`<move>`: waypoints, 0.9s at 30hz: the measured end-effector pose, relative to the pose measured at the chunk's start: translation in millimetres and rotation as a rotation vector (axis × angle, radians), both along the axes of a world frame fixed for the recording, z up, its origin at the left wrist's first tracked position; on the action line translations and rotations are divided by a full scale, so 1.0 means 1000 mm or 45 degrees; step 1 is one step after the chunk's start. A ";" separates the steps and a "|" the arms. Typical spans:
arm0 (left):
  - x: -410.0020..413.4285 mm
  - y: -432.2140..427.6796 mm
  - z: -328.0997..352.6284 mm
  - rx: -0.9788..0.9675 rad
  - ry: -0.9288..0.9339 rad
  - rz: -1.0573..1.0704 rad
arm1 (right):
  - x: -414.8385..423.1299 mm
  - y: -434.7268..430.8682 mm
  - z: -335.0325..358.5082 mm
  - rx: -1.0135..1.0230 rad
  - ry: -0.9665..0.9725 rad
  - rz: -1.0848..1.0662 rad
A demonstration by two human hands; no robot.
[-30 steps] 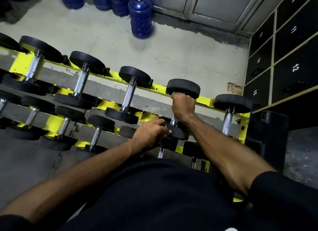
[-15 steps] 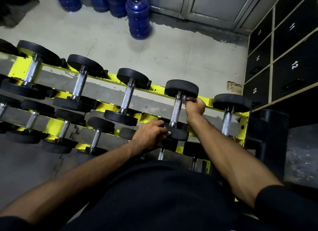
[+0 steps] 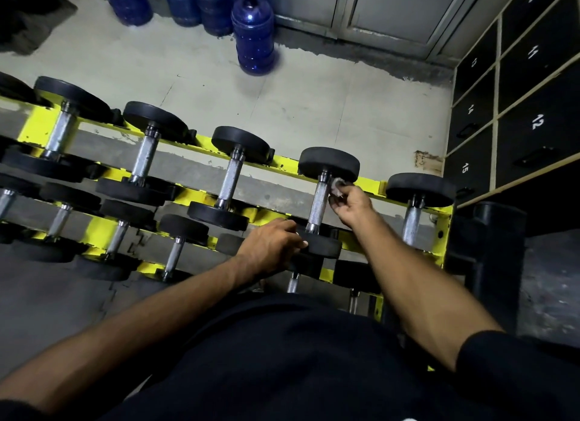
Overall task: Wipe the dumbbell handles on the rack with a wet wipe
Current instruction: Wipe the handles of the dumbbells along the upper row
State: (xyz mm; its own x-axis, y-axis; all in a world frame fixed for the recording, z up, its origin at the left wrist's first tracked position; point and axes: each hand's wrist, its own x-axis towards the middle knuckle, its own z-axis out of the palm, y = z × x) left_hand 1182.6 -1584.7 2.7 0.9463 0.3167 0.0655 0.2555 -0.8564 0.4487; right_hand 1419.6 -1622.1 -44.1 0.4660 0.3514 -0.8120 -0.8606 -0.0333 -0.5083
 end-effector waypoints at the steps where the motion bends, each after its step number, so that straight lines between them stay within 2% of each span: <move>1: 0.000 0.000 0.000 -0.018 0.006 0.015 | 0.000 -0.006 0.003 -0.003 -0.064 0.017; 5: 0.002 -0.002 0.006 -0.072 0.089 0.059 | -0.009 -0.030 0.029 0.097 -0.250 0.093; 10: 0.027 -0.004 0.029 -0.234 0.207 0.223 | -0.023 -0.056 0.053 0.217 -0.229 0.137; 17: 0.066 -0.037 0.052 -1.035 -0.081 0.626 | -0.035 -0.098 0.069 0.260 -0.134 0.220; 21: 0.075 -0.060 0.051 -1.181 -0.215 0.742 | -0.043 -0.121 0.078 0.132 -0.216 0.411; 27: 0.061 -0.082 0.061 -1.310 -0.240 0.762 | -0.056 -0.145 0.093 0.096 -0.375 0.438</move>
State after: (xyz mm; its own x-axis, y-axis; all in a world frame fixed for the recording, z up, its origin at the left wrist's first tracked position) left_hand 1243.3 -1666.9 64.0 0.6346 0.6870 -0.3541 0.3468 0.1562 0.9248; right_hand 1363.6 -1767.3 48.6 0.5190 0.5793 -0.6285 -0.6245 -0.2451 -0.7416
